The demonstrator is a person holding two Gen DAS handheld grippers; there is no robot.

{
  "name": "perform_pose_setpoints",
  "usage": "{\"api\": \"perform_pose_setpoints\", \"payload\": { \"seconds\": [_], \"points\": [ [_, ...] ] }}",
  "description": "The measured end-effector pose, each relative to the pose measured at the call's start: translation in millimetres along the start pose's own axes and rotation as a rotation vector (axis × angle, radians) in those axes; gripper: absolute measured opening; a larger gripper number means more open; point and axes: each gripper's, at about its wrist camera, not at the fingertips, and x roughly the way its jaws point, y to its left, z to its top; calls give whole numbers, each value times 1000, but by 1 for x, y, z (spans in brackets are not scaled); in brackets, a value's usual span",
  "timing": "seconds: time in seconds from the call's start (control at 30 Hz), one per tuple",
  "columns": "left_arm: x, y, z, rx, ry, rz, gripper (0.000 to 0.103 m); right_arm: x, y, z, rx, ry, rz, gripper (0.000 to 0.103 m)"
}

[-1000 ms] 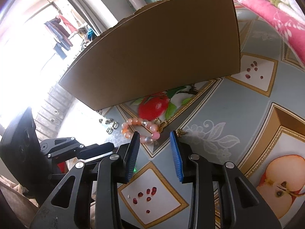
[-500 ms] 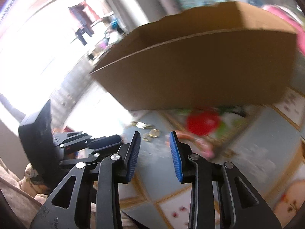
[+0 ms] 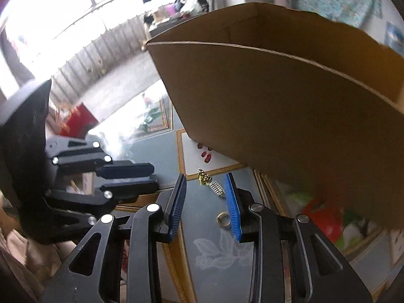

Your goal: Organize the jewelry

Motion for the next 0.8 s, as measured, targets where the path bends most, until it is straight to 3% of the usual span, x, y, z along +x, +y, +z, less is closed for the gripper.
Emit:
{"api": "perform_pose_setpoints", "payload": {
  "seconds": [0.2, 0.37, 0.5, 0.67, 0.8],
  "points": [
    [-1, 9, -2, -16, -9, -27, 16, 16, 6, 9, -167, 89, -43, 29],
    [-2, 14, -4, -28, -17, -42, 16, 20, 9, 12, -226, 129, -40, 24],
    [0, 16, -3, -33, -21, -50, 16, 21, 1, 13, -188, 144, -16, 5],
    [-1, 17, -3, -33, -26, -54, 16, 10, -9, 7, -104, 123, 11, 1],
    [-1, 18, -3, -34, -26, -48, 16, -11, -25, 6, -6, 55, 32, 1]
  ]
}}
